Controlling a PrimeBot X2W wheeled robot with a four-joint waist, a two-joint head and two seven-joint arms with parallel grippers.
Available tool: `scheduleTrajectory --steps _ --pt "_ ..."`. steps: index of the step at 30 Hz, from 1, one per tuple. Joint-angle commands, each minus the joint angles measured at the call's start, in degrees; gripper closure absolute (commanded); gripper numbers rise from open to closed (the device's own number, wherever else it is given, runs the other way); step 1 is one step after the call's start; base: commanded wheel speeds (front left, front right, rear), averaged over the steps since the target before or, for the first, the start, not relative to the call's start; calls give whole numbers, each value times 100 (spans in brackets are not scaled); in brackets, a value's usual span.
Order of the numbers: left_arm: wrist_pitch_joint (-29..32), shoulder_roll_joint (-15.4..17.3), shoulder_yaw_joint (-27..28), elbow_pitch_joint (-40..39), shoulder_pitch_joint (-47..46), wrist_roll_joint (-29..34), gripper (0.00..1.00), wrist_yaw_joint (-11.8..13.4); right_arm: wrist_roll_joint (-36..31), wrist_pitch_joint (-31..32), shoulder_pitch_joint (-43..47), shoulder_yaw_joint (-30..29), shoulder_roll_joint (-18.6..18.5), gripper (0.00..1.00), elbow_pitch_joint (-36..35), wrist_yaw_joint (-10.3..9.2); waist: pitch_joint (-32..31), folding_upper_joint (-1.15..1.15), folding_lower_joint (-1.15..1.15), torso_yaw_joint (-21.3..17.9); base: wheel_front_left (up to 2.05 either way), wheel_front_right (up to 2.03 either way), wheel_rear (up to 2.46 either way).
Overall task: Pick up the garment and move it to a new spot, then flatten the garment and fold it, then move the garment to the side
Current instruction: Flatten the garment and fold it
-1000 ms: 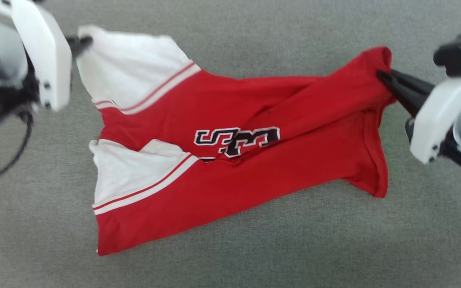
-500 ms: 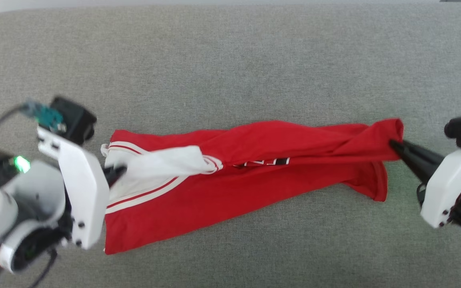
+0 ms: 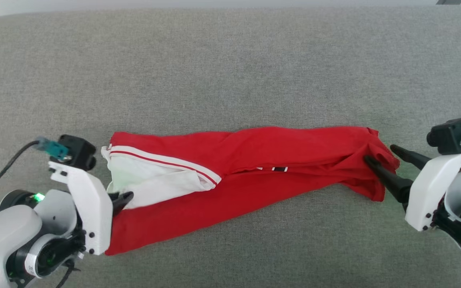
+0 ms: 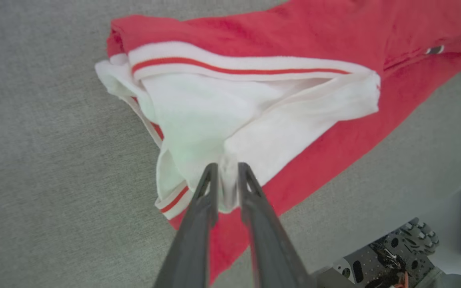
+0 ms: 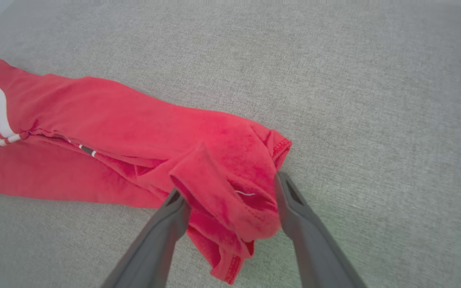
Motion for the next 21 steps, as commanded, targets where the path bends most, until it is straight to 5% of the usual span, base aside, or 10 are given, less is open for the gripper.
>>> scheduleTrajectory --steps 1,11,21 --pt "-142 -16 33 73 98 17 0 -77 31 45 33 -50 -21 0 -78 -5 -16 0 0 -6 0 0 0" --pt "-1747 63 381 278 533 265 0 -353 59 542 401 -967 319 0 -705 -5 -44 0 0 5 0 0 0" --pt "-3272 -99 678 464 934 654 0 -340 -288 1213 154 -1288 750 0 -247 -5 -4 0 0 243 0 0 0"
